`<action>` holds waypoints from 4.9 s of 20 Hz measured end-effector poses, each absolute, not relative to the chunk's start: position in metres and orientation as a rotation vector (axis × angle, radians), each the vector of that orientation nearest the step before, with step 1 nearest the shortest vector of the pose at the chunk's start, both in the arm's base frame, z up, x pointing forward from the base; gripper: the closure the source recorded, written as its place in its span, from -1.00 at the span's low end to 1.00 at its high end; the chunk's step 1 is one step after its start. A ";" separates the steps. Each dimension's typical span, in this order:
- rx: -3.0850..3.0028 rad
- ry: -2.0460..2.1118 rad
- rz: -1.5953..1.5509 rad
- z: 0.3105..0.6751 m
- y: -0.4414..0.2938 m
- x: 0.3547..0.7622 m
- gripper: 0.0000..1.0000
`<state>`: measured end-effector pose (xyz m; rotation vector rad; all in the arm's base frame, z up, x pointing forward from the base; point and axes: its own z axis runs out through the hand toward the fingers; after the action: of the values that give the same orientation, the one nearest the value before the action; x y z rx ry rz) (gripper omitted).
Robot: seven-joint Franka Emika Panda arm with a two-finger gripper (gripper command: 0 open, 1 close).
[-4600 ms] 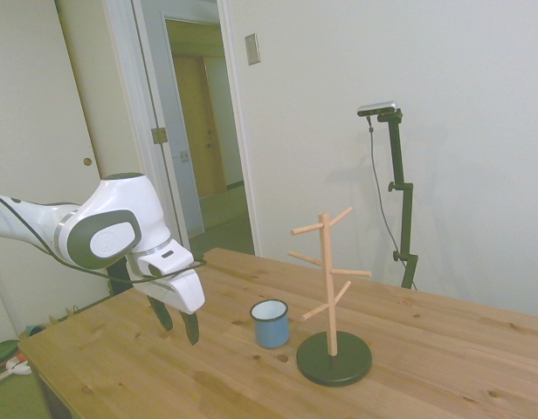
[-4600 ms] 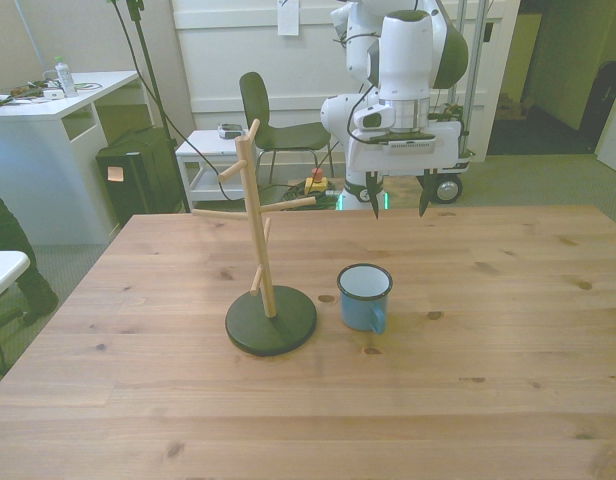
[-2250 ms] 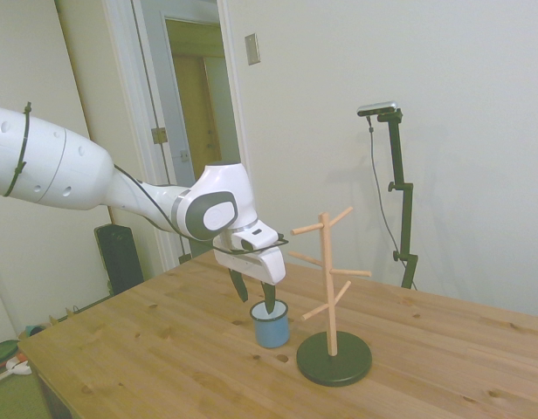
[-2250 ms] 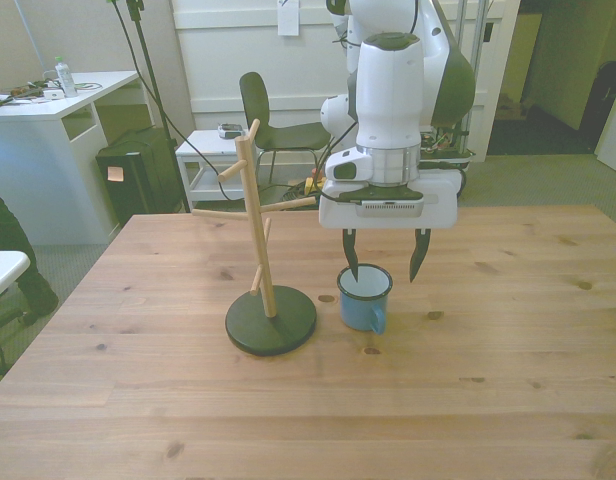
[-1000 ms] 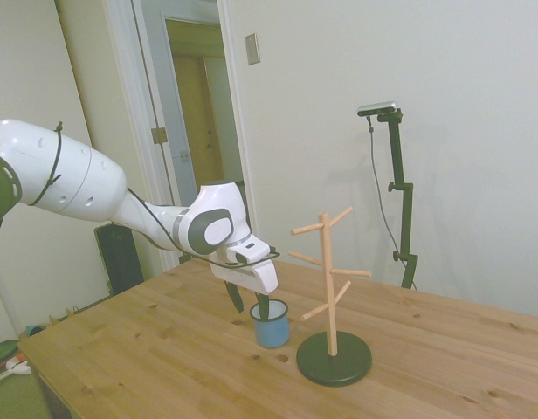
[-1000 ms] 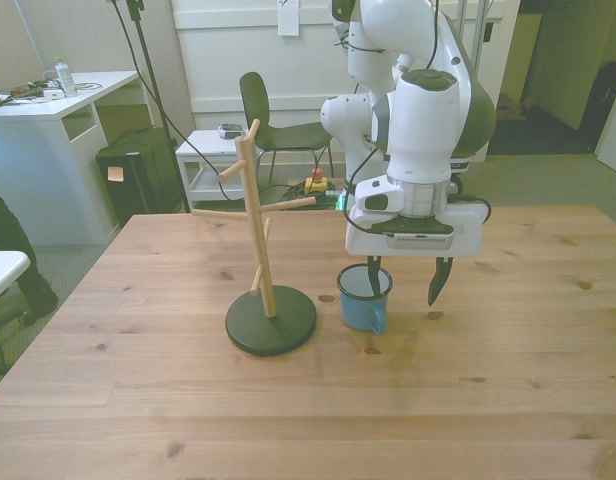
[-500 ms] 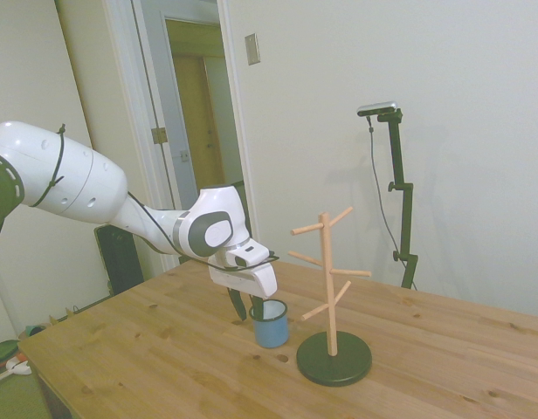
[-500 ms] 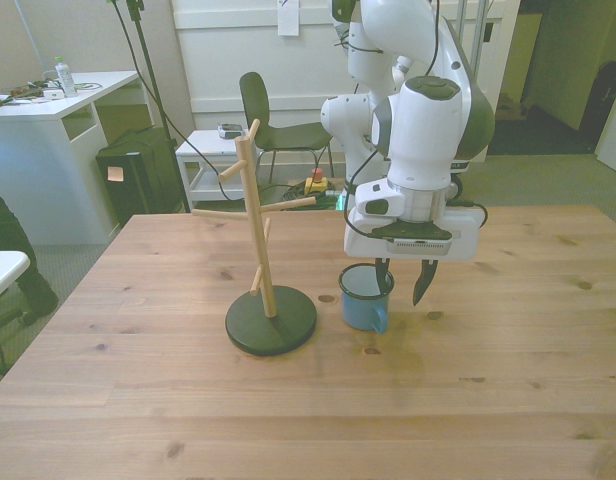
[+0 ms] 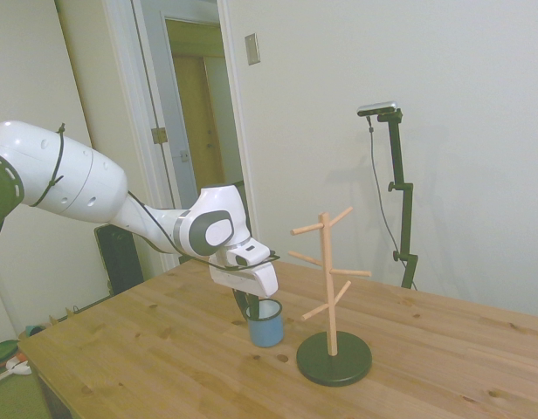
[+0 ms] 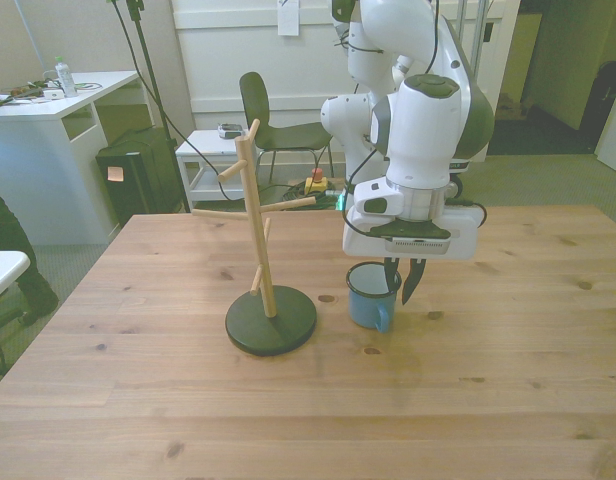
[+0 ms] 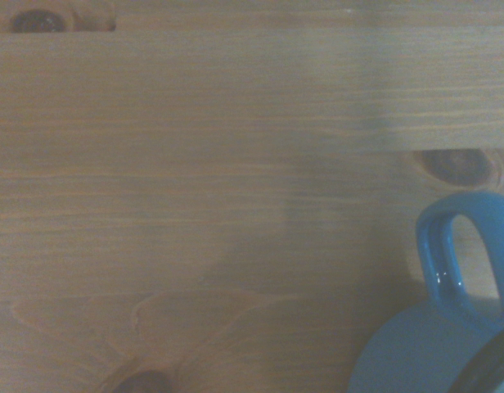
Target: Hang the mug
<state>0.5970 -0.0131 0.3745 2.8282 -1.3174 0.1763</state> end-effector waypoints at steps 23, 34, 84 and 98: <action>2.870 -1.310 0.309 0.450 0.002 0.560 1.00; 2.911 -1.352 0.418 0.535 -0.029 0.500 1.00; 2.908 -1.619 0.406 0.569 -0.157 0.505 1.00; 2.895 -1.666 0.338 0.553 -0.187 0.499 -1.00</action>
<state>0.4992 -0.1870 0.5530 2.8954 -1.6659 0.3383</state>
